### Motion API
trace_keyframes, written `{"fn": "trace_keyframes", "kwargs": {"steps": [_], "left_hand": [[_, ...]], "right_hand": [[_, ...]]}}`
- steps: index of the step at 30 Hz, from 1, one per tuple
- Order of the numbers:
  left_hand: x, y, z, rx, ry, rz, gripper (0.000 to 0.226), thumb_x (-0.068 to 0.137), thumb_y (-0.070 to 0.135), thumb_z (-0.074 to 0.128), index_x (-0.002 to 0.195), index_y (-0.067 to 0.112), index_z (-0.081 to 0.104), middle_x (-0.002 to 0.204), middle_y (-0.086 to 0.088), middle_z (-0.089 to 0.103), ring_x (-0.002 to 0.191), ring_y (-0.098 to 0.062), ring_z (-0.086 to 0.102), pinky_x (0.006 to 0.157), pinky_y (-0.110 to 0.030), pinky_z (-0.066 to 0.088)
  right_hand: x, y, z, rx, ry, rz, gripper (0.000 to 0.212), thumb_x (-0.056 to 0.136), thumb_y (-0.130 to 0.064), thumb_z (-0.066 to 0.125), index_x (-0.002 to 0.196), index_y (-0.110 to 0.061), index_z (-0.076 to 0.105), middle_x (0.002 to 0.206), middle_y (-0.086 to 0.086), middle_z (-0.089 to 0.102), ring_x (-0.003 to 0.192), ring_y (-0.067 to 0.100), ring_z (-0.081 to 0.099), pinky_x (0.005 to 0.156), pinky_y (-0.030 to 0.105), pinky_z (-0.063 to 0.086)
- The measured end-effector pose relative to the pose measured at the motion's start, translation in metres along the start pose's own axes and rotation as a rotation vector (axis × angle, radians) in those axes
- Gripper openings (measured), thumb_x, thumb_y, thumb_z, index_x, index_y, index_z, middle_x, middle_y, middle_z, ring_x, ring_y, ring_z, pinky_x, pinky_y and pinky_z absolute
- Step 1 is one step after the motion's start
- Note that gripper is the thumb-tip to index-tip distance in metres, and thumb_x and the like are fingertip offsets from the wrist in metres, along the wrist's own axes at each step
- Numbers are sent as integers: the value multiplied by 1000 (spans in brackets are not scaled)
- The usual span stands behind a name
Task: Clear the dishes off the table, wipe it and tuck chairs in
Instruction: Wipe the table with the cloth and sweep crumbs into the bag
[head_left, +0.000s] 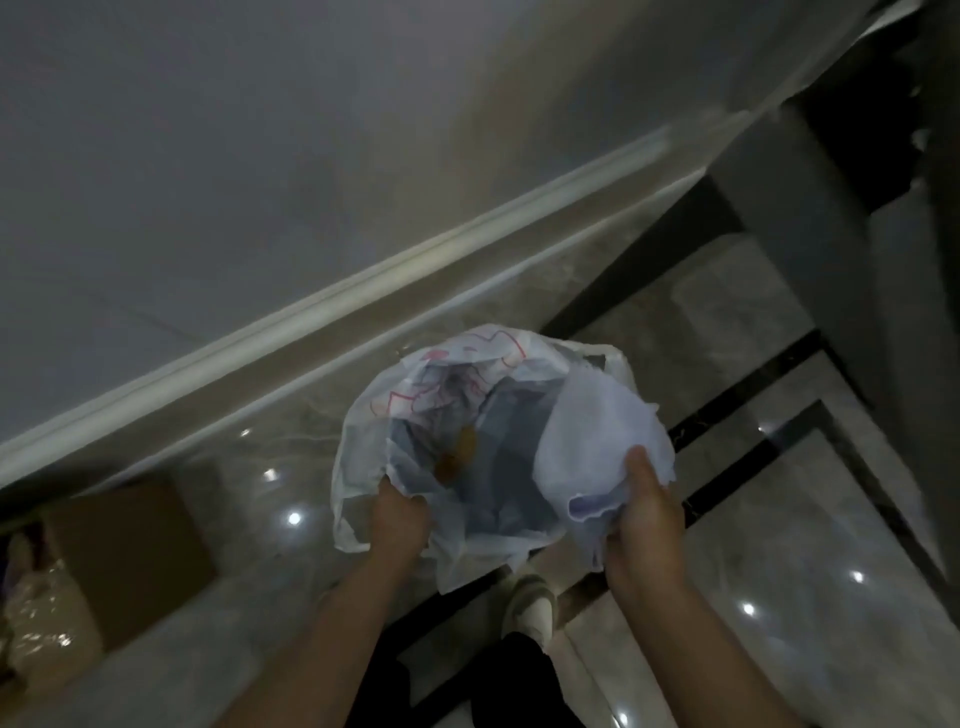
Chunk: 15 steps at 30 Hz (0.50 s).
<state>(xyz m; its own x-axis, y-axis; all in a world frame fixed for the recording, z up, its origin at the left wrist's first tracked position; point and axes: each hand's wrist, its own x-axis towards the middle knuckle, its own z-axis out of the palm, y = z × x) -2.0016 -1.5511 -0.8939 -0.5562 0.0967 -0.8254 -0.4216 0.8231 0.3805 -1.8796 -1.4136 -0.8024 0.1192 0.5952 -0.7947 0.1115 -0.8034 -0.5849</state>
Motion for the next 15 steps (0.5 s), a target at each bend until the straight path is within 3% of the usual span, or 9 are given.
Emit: {"fn": "trace_keyframes", "kwargs": {"steps": [4,6,8,13,15], "left_hand": [[57,-18,30,6,-43,-9,43,91,1,47,134,2,41,126,-22,55,113,-38,56,88,-40,49],[79,-25,38,-6,-49,-17,43,91,0,47,134,3,42,125,-21,56,112,-38,57,89,-43,51],[99,-27,45,8,-57,12,44,90,0,47,134,4,42,123,-20,57,110,-38,58,89,-45,52],[136,-42,54,40,-45,29,44,90,2,47,134,3,41,122,-23,56,110,-40,57,89,-45,51],[141,-47,58,11,-29,39,44,90,2,47,134,4,41,118,-21,57,109,-39,57,89,-44,49]], "right_hand": [[47,30,6,28,28,3,50,95,-31,50,140,-13,38,127,0,52,99,15,53,93,32,43],[73,42,11,27,10,29,48,95,-31,51,137,-10,42,126,1,54,87,8,55,79,22,47],[97,49,18,0,8,41,51,94,-33,53,138,-9,42,130,6,55,88,6,55,69,18,46],[133,62,34,4,-21,36,54,92,-33,55,139,-9,40,128,8,57,88,6,54,66,19,43],[137,66,36,18,-44,55,51,92,-33,55,136,-10,44,119,3,61,89,10,56,73,23,46]]}}
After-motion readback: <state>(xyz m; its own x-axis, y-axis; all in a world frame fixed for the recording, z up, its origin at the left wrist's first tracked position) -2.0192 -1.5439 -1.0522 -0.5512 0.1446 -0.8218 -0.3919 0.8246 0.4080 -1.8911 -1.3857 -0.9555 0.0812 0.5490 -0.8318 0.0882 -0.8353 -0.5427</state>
